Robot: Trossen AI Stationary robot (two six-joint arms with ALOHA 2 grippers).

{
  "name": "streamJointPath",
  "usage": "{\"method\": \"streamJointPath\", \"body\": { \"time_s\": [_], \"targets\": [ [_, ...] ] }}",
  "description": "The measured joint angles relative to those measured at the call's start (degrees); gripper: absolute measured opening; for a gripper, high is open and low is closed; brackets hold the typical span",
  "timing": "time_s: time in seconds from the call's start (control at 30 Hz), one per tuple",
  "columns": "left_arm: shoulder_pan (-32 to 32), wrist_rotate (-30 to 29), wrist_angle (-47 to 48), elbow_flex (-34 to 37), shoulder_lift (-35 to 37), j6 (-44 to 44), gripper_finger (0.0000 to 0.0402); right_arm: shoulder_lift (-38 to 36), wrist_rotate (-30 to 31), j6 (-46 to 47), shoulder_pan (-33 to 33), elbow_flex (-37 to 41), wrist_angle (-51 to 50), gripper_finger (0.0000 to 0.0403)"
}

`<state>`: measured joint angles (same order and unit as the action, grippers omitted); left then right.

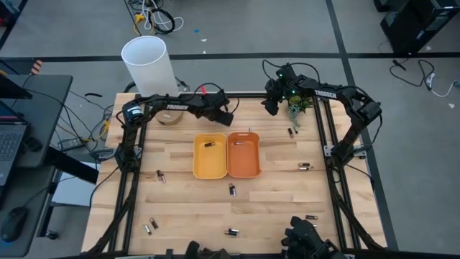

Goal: Sort batteries
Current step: Put the top center black battery into the yellow bin

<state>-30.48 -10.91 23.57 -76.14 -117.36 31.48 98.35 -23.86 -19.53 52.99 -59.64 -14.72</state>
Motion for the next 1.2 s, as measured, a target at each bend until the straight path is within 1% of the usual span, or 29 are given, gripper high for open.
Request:
{"method": "streamJointPath", "body": {
  "time_s": [0.07,0.17,0.23,0.3,0.37,0.43,0.6,0.67,0.77,0.87,0.93,1.03,1.2],
  "targets": [
    [-0.1,-0.2,0.0,0.0,0.0,-2.3,0.0082,0.0,0.0,0.0,0.0,0.0,-0.1,0.0169],
    [-0.1,-0.3,0.1,-0.2,0.0,-3.0,0.007,0.0,0.0,0.5,0.0,0.0,0.0,0.0169],
    [-0.3,1.4,1.6,-1.6,-0.2,-6.7,0.0068,0.0,0.0,1.8,0.0,0.0,0.0,0.0169],
    [-0.3,2.8,4.8,-4.2,-0.5,-12.1,0.0073,0.0,0.0,3.2,0.0,0.0,0.0,0.0169],
    [-0.4,2.3,8.9,-7.4,-0.7,-15.8,0.0078,0.0,0.0,4.6,-0.2,0.0,0.0,0.0169],
    [-0.3,1.1,10.8,-11.0,-0.5,-17.9,0.0078,0.0,0.0,5.5,-0.5,0.0,-0.2,0.0169],
    [1.2,0.3,18.2,-19.4,-0.4,-22.8,0.0066,0.0,-0.1,7.8,-1.5,0.0,-2.1,0.0169],
    [2.6,-1.6,21.6,-23.1,-0.4,-25.8,0.0065,0.0,-1.0,9.3,-1.6,0.0,-3.5,0.0169],
    [5.4,-8.3,29.6,-28.4,-0.4,-29.8,0.0065,0.0,-3.5,10.2,-1.6,0.0,-6.2,0.0169],
    [8.5,-14.9,35.2,-32.1,-0.3,-32.0,0.0066,0.0,-4.7,11.7,-2.0,0.3,-7.4,0.0169],
    [10.5,-16.3,38.6,-33.5,-0.2,-33.0,0.0066,-0.3,-4.7,13.0,-2.8,1.2,-6.7,0.0169],
    [13.2,-16.4,43.7,-33.9,-0.2,-33.1,0.0066,-1.9,-4.8,15.2,-4.6,2.8,-4.6,0.0169],
    [16.6,-18.7,51.6,-33.9,-0.2,-30.4,0.0067,-8.0,-4.7,15.4,-8.2,4.6,-4.6,0.0169]
  ]
}}
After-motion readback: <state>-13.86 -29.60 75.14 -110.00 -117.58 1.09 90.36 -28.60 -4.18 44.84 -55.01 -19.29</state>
